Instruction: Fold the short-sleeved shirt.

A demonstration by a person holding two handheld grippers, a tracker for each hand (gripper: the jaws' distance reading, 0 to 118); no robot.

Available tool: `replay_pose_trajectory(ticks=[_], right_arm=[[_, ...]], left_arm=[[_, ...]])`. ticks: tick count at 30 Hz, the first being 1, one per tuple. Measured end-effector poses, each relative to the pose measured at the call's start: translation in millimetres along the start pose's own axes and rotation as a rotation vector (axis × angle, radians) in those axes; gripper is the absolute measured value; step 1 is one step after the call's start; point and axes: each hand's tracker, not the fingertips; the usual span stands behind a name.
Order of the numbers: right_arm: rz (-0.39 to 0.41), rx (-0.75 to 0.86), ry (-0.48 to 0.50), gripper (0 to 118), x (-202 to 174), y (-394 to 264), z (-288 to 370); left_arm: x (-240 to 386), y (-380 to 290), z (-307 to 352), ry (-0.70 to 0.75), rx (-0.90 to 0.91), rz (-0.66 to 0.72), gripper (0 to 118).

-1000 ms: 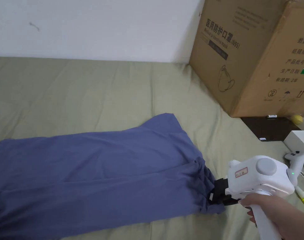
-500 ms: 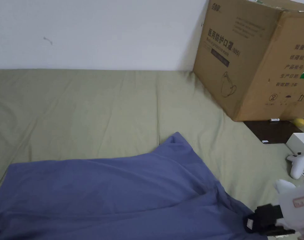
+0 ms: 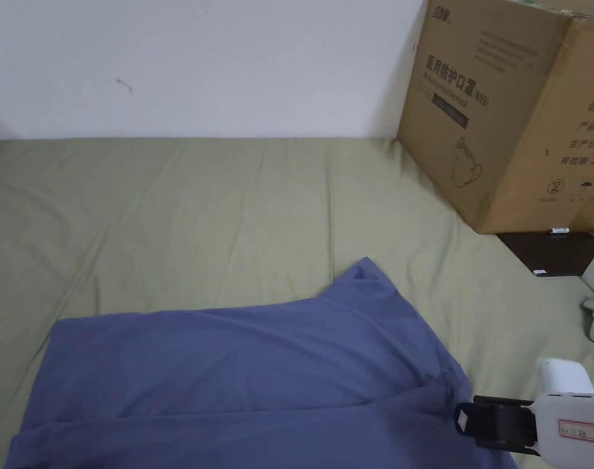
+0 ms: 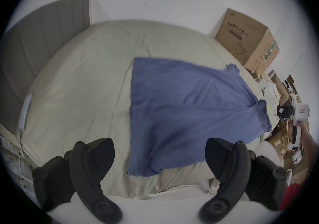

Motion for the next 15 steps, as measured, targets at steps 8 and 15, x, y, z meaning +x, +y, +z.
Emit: replay_pose_trajectory(ticks=[8,15], right_arm=[[0.208,0.474,0.125,0,-118,-11,72],[0.226,0.482,0.177,0,-134,12,58]], left_arm=[[75,0,61,-0.069,0.416,-0.072,0],[70,68,47,-0.087,0.421,-0.138,0]])
